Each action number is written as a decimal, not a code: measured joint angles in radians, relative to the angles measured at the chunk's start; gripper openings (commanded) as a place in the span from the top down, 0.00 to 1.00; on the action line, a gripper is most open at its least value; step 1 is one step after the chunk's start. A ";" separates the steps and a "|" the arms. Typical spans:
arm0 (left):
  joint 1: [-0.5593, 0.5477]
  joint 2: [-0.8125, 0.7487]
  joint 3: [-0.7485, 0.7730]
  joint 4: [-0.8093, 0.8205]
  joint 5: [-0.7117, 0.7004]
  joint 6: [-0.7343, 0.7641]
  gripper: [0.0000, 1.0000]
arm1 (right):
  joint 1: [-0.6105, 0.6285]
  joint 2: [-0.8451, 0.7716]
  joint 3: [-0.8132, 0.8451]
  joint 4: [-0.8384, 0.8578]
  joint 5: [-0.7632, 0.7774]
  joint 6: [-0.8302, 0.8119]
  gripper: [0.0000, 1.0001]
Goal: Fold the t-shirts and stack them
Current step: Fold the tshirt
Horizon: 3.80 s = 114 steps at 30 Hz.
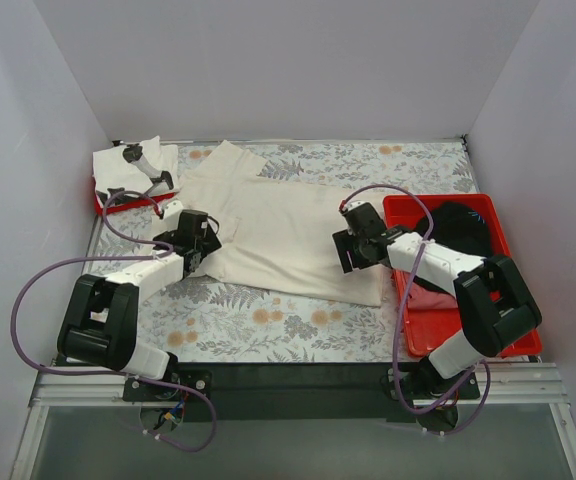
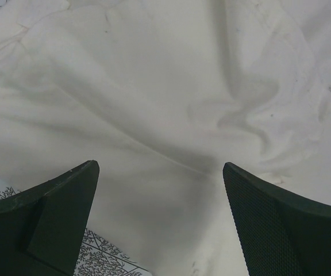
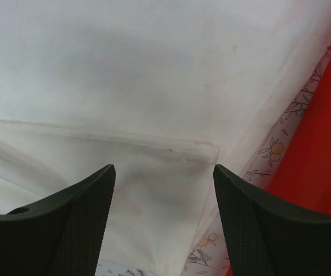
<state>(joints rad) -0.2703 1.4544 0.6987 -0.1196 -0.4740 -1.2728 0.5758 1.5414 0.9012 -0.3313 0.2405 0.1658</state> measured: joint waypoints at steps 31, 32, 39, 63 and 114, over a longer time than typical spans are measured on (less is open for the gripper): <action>0.026 -0.030 -0.097 0.007 0.026 -0.025 0.17 | -0.039 0.074 0.007 0.007 0.144 0.018 0.99; 0.026 -0.030 -0.098 0.007 0.026 -0.026 0.17 | -0.039 0.068 0.007 0.003 0.153 0.019 0.99; 0.026 -0.042 -0.103 0.002 0.029 -0.029 0.17 | -0.039 0.031 0.007 -0.021 0.230 0.025 0.99; 0.026 -0.081 -0.119 -0.022 0.010 -0.046 0.16 | 0.032 -0.029 0.021 -0.075 0.194 0.021 0.43; 0.026 -0.163 -0.165 0.000 0.013 -0.043 0.15 | 0.113 -0.060 -0.153 0.074 -0.031 0.077 0.39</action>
<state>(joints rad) -0.2443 1.2919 0.5335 -0.1192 -0.4606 -1.3163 0.6891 1.4811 0.7479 -0.2577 0.2092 0.2432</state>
